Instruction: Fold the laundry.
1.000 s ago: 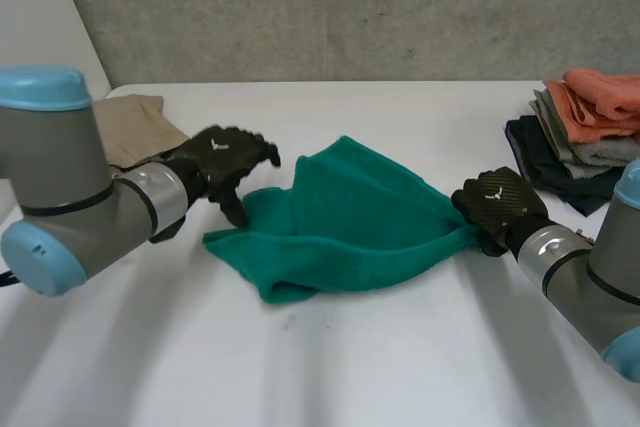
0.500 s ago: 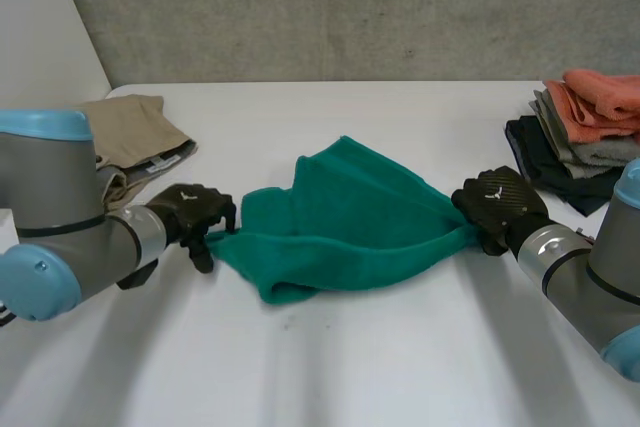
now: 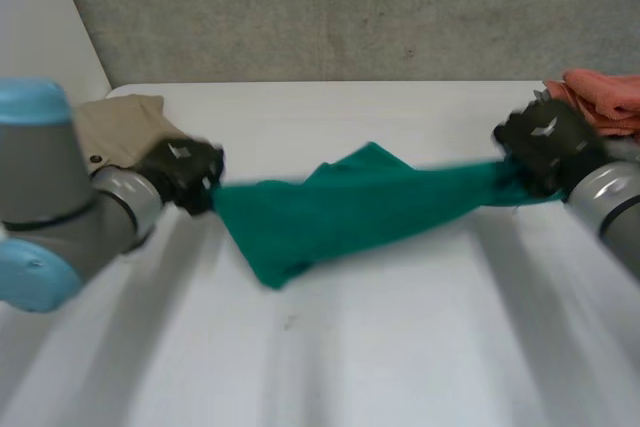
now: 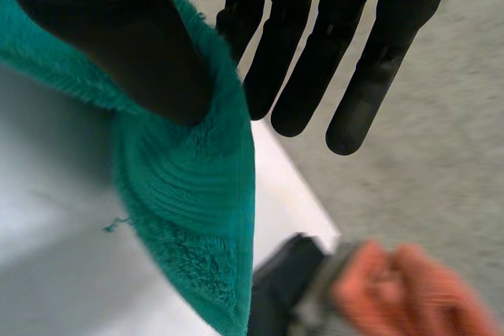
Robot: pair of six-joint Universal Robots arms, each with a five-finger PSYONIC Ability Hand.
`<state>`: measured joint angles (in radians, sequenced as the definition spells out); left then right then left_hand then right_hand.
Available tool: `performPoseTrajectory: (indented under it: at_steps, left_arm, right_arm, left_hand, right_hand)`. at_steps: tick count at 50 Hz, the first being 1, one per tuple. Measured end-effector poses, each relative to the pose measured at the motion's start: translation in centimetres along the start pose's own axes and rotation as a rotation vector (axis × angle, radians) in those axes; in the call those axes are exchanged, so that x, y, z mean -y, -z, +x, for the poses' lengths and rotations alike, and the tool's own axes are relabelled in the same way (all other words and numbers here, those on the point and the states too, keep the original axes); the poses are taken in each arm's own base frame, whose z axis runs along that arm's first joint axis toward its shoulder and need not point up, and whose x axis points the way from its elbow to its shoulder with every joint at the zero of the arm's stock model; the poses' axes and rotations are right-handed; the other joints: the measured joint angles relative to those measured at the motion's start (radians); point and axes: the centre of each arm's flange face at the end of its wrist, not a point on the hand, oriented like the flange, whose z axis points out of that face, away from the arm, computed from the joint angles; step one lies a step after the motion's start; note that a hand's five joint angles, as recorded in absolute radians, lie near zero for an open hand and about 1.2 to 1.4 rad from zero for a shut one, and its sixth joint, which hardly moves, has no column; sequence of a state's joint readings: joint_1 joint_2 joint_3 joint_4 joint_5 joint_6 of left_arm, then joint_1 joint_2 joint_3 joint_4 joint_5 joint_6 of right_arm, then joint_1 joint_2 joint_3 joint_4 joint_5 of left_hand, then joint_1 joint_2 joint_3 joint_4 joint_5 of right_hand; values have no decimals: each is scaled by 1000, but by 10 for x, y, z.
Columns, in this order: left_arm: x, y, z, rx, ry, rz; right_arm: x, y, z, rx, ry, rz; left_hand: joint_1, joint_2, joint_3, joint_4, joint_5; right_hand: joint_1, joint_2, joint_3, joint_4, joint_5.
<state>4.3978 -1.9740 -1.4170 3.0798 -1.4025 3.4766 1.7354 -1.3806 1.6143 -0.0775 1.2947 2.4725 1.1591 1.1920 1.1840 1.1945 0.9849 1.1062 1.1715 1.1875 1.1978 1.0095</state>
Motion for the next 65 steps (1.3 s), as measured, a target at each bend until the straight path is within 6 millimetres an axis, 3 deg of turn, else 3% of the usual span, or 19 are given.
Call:
performPoseTrajectory:
  at_steps: [4, 7, 11, 14, 19, 23, 25, 27, 31, 34, 39, 43, 49, 54, 59, 65]
  left_arm:
    - [59, 42, -19, 107, -36, 178]
    - [91, 73, -26, 162, -56, 291]
    - [113, 100, -30, 202, -71, 380]
    - [115, 104, -30, 210, -75, 389]
    - [95, 79, -29, 197, -93, 302]
    - [69, 42, -29, 196, -146, 200]
    - [60, 21, -31, 210, -189, 171]
    - [60, 3, -34, 233, -228, 180]
    - [86, -30, -49, 338, -305, 331]
    - [121, -42, -65, 447, -342, 517]
    - [188, -35, -84, 614, -373, 890]
    - [206, -27, -85, 639, -372, 1009]
    - [178, -37, -77, 572, -351, 909]
    - [131, -46, -68, 502, -336, 736]
    - [70, -49, -53, 424, -322, 547]
    - [-8, -40, -21, 299, -303, 329]
  right_arm:
    - [32, 17, 36, -48, 33, 8]
    - [60, 34, 61, -77, 64, 18]
    - [80, 46, 75, -85, 85, 30]
    - [86, 48, 79, -73, 93, 27]
    - [72, 31, 74, -27, 97, -22]
    - [52, 5, 67, 18, 104, -70]
    - [46, -3, 66, 23, 106, -77]
    - [37, -25, 67, 6, 113, -74]
    - [39, -58, 83, -130, 130, 10]
    - [55, -79, 104, -299, 135, 154]
    - [101, -87, 137, -555, 123, 462]
    - [124, -82, 143, -615, 109, 585]
    - [125, -83, 133, -585, 91, 588]
    - [101, -90, 115, -517, 74, 505]
    - [58, -98, 84, -401, 48, 370]
    - [-6, -89, 24, -149, -1, 155]
  left_hand:
    - [0, 0, 4, 0, 0]
    - [0, 0, 4, 0, 0]
    - [0, 0, 4, 4, 0]
    - [0, 0, 4, 4, 0]
    - [0, 0, 5, 4, 0]
    - [0, 0, 8, 4, 0]
    - [0, 0, 9, 4, 0]
    - [0, 2, 9, 4, 0]
    - [0, 3, 9, 5, 0]
    - [0, 3, 9, 5, 0]
    - [0, 4, 9, 5, 0]
    - [0, 4, 9, 5, 11]
    - [0, 4, 9, 5, 12]
    - [0, 4, 9, 5, 12]
    - [0, 5, 9, 5, 12]
    - [0, 5, 9, 5, 12]
  right_hand:
    - [0, 1, 0, 0, 0]
    - [0, 1, 1, 0, 0]
    - [0, 1, 1, 0, 3]
    - [0, 1, 1, 0, 7]
    - [0, 1, 1, 0, 7]
    - [0, 1, 1, 0, 7]
    - [0, 1, 1, 0, 7]
    - [0, 1, 1, 0, 7]
    - [3, 1, 4, 0, 7]
    - [5, 1, 6, 0, 7]
    - [5, 1, 14, 0, 10]
    - [8, 1, 15, 0, 17]
    - [8, 2, 15, 0, 17]
    - [8, 2, 15, 0, 17]
    - [8, 2, 15, 0, 17]
    - [8, 2, 15, 0, 17]
